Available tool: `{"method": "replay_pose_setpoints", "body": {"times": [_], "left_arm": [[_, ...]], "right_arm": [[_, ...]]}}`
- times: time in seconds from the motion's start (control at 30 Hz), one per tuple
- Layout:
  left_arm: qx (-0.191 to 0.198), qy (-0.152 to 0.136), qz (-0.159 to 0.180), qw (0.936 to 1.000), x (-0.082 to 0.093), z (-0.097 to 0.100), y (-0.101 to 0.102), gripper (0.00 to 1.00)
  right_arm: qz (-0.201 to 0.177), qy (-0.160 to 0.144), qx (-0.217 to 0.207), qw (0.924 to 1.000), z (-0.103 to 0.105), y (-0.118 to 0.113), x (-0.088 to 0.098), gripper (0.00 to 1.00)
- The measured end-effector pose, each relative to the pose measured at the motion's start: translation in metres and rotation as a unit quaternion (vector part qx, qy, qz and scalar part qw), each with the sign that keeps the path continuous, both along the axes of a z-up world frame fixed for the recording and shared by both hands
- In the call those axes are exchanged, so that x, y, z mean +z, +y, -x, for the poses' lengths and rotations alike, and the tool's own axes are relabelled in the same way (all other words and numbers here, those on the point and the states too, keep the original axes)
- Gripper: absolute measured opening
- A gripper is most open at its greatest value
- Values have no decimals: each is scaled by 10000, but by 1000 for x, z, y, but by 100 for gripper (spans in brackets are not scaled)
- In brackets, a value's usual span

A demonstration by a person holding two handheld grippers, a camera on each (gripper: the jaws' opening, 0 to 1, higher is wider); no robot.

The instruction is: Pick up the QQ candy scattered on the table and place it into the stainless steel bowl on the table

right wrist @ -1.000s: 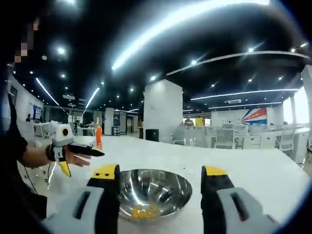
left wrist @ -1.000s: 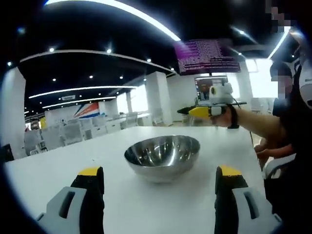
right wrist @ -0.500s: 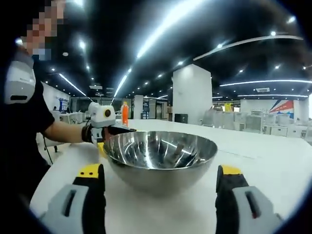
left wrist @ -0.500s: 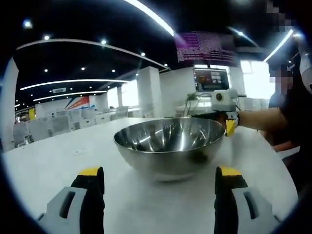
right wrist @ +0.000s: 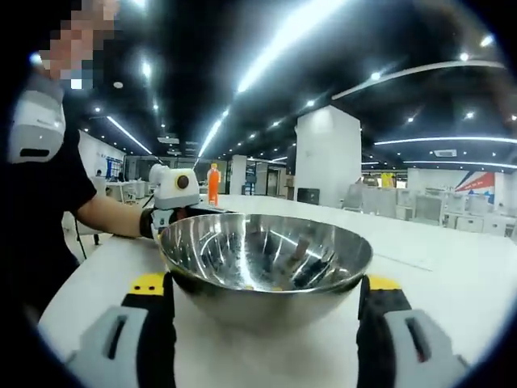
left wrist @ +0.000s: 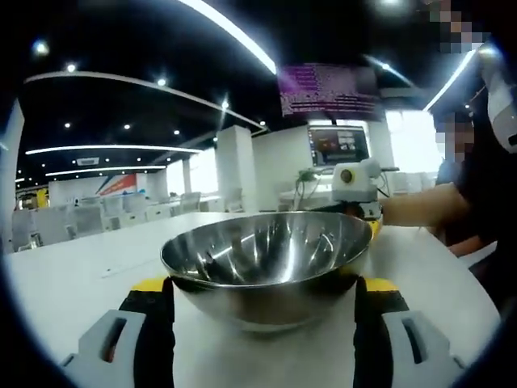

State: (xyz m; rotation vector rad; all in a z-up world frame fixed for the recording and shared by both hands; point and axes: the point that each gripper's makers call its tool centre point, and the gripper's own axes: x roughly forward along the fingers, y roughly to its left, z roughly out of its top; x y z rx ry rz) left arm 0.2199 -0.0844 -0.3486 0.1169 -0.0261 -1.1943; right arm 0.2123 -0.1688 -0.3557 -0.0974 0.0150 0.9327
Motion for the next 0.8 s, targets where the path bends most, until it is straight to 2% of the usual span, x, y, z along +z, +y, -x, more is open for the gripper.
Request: {"method": "replay_pose_setpoints", "body": {"times": [0.13, 0.2, 0.33, 0.6, 0.8], "left_arm": [[-8, -220, 71, 9997, 12, 2, 1, 93], [19, -231, 88, 9997, 18, -2, 1, 94], [35, -349, 84, 9994, 29, -8, -1, 95], [100, -392, -42, 9992, 36, -59, -6, 96], [164, -388, -116, 9990, 22, -88, -10, 96]], "right_arm": [[-53, 156, -4, 9999, -2, 1, 2, 91], [-145, -4, -28, 9999, -4, 2, 11, 91], [-77, -60, -58, 9999, -11, 2, 22, 91], [13, -82, -113, 9999, -55, -3, 34, 91], [239, 12, -126, 9996, -81, -5, 23, 91]]}}
